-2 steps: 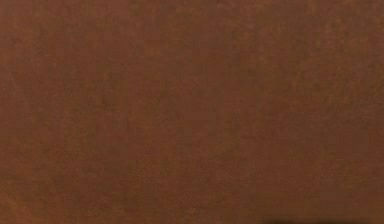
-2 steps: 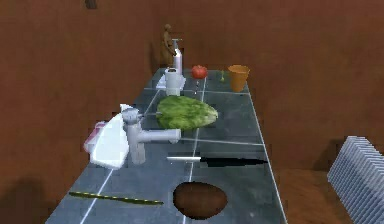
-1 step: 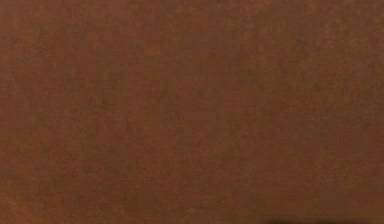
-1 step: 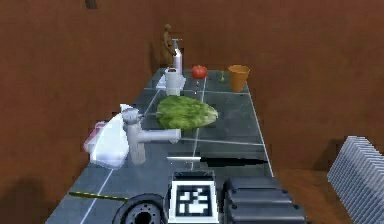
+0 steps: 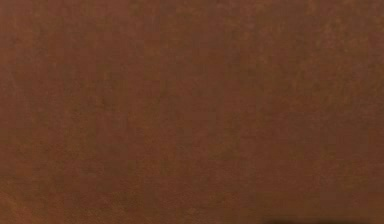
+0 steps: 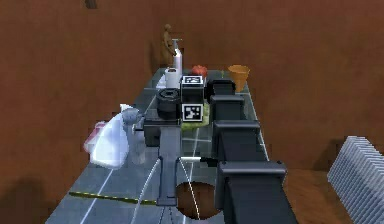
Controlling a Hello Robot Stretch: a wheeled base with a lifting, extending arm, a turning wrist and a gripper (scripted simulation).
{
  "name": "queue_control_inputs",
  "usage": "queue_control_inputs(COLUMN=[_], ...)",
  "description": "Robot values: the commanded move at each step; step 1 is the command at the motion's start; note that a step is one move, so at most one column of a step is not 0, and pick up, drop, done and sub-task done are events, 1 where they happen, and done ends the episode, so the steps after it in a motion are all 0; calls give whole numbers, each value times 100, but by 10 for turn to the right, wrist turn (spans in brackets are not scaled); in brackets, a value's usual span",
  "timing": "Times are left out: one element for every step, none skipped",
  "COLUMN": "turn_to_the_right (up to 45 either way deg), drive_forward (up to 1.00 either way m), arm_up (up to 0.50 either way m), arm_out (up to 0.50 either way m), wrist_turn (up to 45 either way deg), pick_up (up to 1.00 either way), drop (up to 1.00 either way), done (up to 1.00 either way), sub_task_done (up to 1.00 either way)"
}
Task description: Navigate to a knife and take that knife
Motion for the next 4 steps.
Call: queue_control_inputs(turn_to_the_right=[0,0,0,0], drive_forward=[0,0,0,0], arm_up=[0,0,0,0], arm_out=[0,0,0,0], wrist_turn=[450,450,450,450], pick_up=[0,0,0,0], drop=[0,0,0,0], done=[0,0,0,0], sub_task_done=[0,0,0,0])
